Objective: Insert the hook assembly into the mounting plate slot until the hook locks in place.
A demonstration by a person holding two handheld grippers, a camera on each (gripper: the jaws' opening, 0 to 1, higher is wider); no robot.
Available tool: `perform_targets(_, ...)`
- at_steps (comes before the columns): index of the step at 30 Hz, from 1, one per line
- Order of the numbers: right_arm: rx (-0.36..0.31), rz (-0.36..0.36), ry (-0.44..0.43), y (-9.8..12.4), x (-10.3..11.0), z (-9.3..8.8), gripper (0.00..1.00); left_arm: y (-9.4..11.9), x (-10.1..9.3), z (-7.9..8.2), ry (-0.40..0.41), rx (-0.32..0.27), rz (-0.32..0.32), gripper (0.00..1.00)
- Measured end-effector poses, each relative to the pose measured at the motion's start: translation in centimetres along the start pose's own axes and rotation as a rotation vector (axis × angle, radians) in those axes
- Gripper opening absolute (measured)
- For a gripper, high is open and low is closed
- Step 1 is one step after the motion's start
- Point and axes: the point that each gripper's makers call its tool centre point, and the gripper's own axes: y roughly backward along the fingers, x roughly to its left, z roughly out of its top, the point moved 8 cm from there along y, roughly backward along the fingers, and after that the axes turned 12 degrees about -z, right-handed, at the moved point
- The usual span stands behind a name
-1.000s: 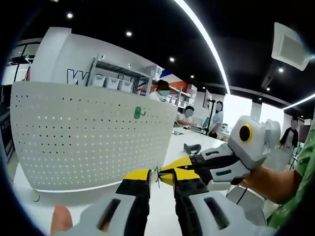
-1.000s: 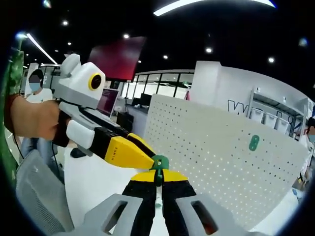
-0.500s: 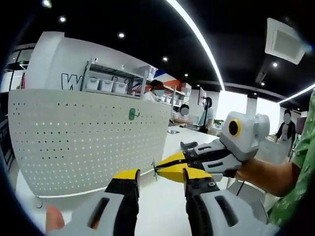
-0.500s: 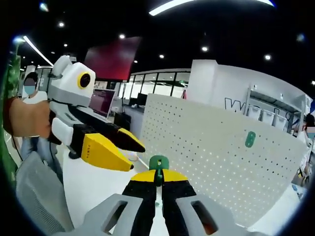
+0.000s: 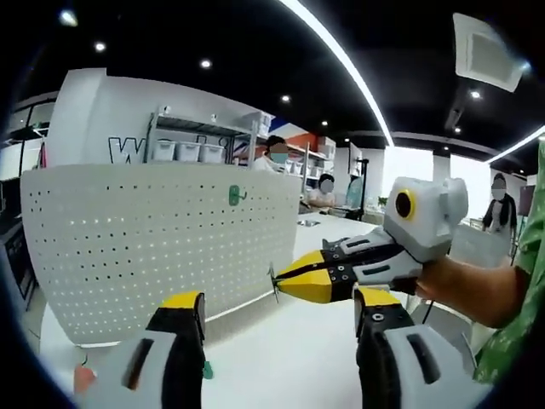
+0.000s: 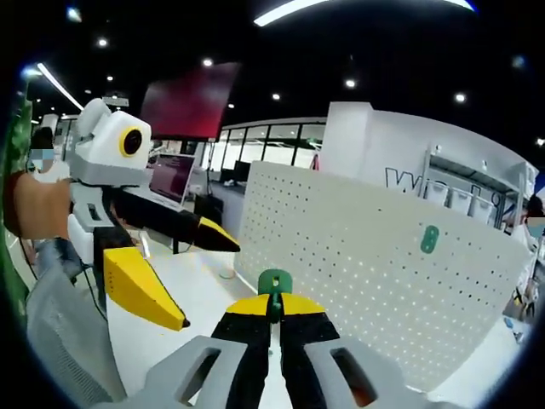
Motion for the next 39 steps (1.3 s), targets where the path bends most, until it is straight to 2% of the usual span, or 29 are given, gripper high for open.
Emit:
perform_targets(4,0.002,-0.006,-0.001,0.0,0.0,0.0,0.01,0.1,0.1,-0.1,0.005,-0.022,0.02,0.87)
perform_targets(7,0.002,-0.015,-0.004,0.0,-0.1,0.0,0.01,0.2,0.0,-0.1,-0.002,-0.03,0.018,0.91)
perform_targets(9,0.003,-0.024,-0.006,0.0,-0.2,0.1,0.01,0.2,-0.1,0.1,-0.013,-0.054,0.031,1.0)
perform_targets(17,0.004,-0.054,-0.015,0.1,-0.6,0.2,0.01,0.3,-0.5,0.5,-0.049,-0.092,0.016,1.0)
perform_targets(23,-0.001,-0.073,-0.019,0.1,-1.1,0.6,0.01,0.8,-0.5,0.9,-0.065,-0.125,-0.02,1.0)
perform_targets(32,-0.011,-0.089,-0.016,-0.6,-1.4,1.5,0.01,2.6,0.8,1.0,-0.06,-0.15,-0.037,1.0)
perform_targets(39,-0.017,-0.134,-0.04,-1.2,-2.3,2.2,0.01,3.6,2.2,0.9,-0.049,-0.16,-0.071,0.98)
